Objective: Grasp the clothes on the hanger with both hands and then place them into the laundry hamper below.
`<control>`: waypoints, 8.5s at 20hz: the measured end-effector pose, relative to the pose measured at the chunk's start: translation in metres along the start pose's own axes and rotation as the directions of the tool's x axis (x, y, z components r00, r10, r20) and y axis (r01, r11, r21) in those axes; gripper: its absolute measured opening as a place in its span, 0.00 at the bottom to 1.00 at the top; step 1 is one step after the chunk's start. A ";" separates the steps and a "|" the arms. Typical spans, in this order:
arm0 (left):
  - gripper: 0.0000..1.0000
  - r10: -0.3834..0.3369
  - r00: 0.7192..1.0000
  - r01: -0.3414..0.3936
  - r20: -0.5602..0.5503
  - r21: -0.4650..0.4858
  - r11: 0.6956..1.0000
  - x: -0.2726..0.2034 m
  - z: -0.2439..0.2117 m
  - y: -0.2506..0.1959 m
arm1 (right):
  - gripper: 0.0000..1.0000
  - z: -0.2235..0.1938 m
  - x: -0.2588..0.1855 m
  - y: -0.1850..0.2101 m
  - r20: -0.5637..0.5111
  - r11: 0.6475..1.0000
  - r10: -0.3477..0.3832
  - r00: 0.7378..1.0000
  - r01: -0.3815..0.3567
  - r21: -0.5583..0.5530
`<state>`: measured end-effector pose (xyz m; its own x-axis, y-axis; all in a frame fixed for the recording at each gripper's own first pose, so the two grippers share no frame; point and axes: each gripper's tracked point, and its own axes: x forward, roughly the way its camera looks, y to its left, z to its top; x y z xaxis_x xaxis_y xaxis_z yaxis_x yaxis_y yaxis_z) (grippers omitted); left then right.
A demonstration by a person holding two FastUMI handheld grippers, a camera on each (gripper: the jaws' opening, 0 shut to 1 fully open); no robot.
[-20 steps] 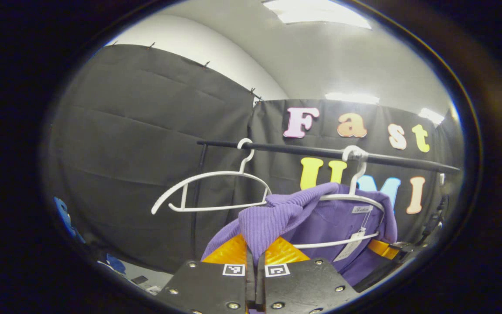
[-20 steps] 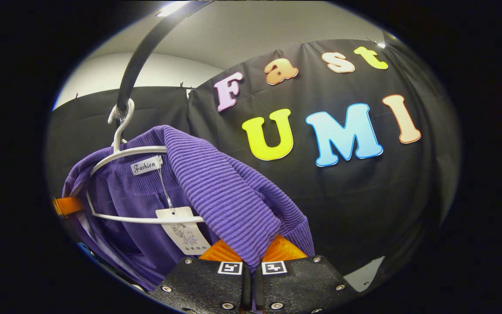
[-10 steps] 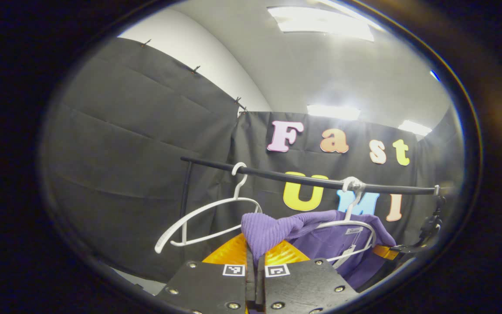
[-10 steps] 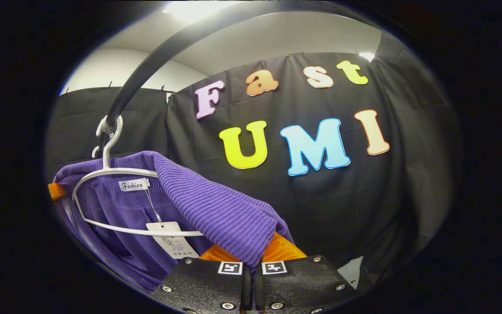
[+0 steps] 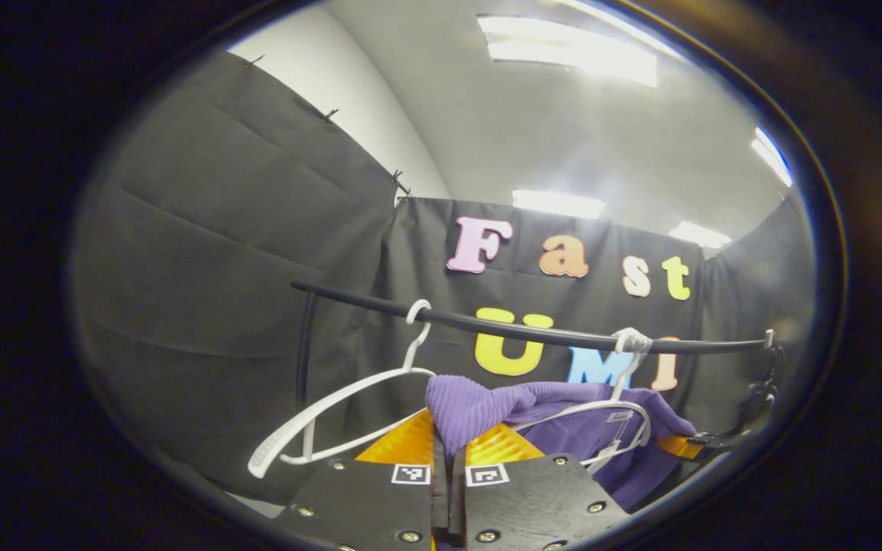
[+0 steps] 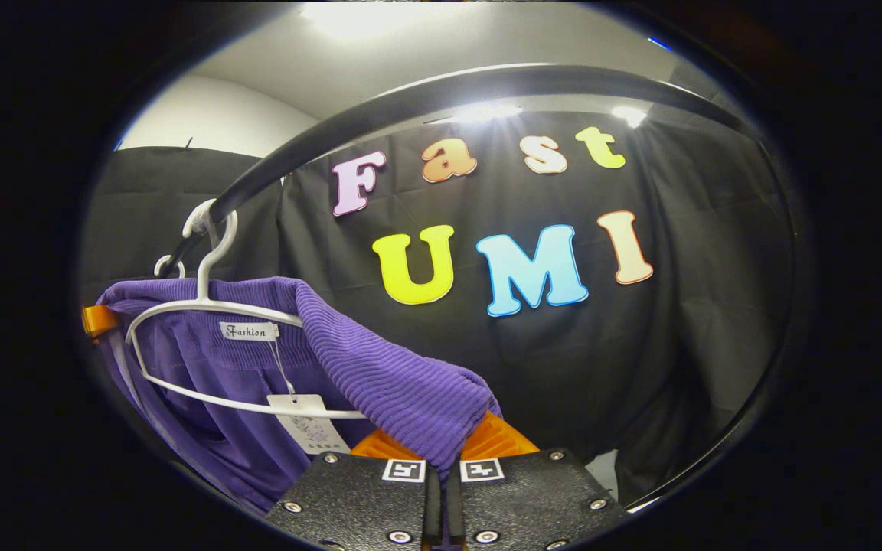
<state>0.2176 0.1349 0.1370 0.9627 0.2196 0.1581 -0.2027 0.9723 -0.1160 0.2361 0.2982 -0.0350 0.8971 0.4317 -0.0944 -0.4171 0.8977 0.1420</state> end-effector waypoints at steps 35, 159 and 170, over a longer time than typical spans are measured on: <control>0.02 -0.031 0.988 0.027 -0.154 -0.025 0.999 -0.027 -0.110 -0.007 | 0.01 0.042 0.010 -0.003 0.090 0.998 -0.015 0.996 0.021 -0.060; 0.99 -0.214 0.947 0.249 -0.238 0.131 0.959 -0.172 -0.163 0.001 | 0.92 -0.062 -0.194 -0.041 -0.004 0.959 -0.274 0.962 0.273 -0.074; 0.93 -0.186 0.983 0.186 0.008 -0.014 0.982 -0.185 0.003 -0.049 | 0.95 0.080 -0.264 -0.155 0.278 0.932 -0.316 0.907 0.352 -0.091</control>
<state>0.0487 0.0469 0.1160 0.9821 0.0358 0.1849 -0.0178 0.9950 -0.0984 0.0755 0.0385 0.0467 0.9862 0.0834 0.1430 -0.0857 0.9963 0.0098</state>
